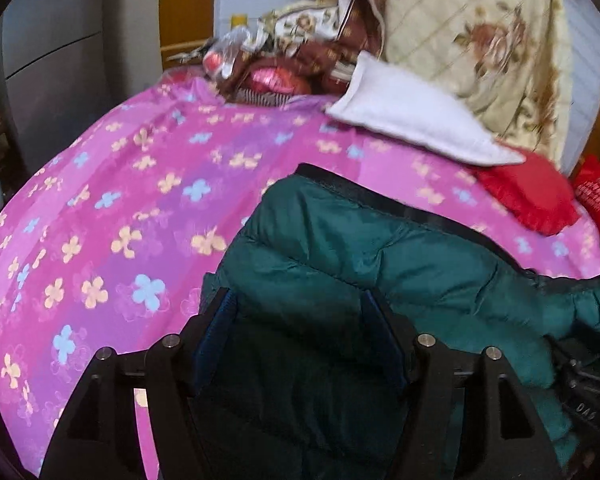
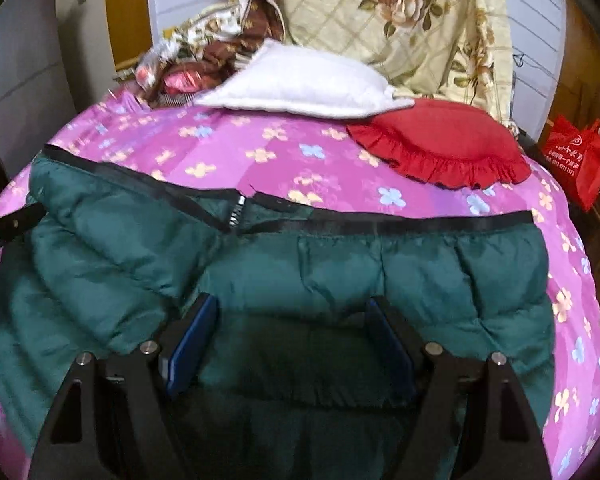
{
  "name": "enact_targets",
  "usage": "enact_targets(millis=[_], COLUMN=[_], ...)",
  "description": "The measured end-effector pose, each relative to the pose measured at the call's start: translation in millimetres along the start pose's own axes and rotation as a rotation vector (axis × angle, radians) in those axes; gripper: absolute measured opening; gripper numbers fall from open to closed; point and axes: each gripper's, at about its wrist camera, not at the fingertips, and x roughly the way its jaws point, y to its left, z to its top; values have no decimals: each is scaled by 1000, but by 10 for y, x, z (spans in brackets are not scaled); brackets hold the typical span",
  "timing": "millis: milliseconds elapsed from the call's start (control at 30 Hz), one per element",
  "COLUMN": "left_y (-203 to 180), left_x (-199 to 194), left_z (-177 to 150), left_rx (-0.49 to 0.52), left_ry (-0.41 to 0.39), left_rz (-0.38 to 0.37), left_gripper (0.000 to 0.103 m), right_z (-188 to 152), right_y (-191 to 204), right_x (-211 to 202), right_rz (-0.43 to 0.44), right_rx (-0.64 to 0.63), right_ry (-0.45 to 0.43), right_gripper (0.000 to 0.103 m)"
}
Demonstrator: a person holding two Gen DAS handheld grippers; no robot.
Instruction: Fold large clothes
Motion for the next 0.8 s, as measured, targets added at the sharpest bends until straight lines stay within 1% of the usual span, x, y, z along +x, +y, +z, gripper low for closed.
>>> enact_targets(millis=[167, 200, 300, 367, 467, 533, 600, 633, 700, 733, 800], left_y=[-10, -18, -53, -66, -55, -51, -54, -54, -58, -59, -61], left_x=[192, 207, 219, 215, 205, 203, 204, 206, 214, 216, 222], left_z=[54, 67, 64, 47, 36, 41, 37, 34, 28, 27, 24], left_rx=[-8, -5, 16, 28, 27, 25, 25, 25, 24, 24, 21], left_ry=[37, 40, 38, 30, 23, 21, 17, 15, 12, 12, 10], left_rz=[27, 32, 49, 51, 47, 45, 44, 44, 45, 44, 42], left_gripper=[53, 53, 54, 54, 54, 54, 54, 54, 54, 55, 55], right_z=[121, 148, 173, 166, 127, 76, 44, 27, -16, -41, -108], right_y=[-20, -41, -67, -80, -195, -332, -483, -575, -760, -843, -1001], right_x=[389, 469, 538, 472, 188, -32, -165, -207, -199, -160, -42], right_rz=[-6, -6, -4, 5, 48, 39, 32, 13, -42, -57, -52], right_rx=[10, 28, 52, 58, 80, 89, 101, 104, 105, 115, 153], right_ry=[53, 63, 70, 67, 38, 24, 14, 12, 26, 36, 59], right_gripper=[80, 80, 80, 80, 80, 80, 81, 81, 81, 81, 82])
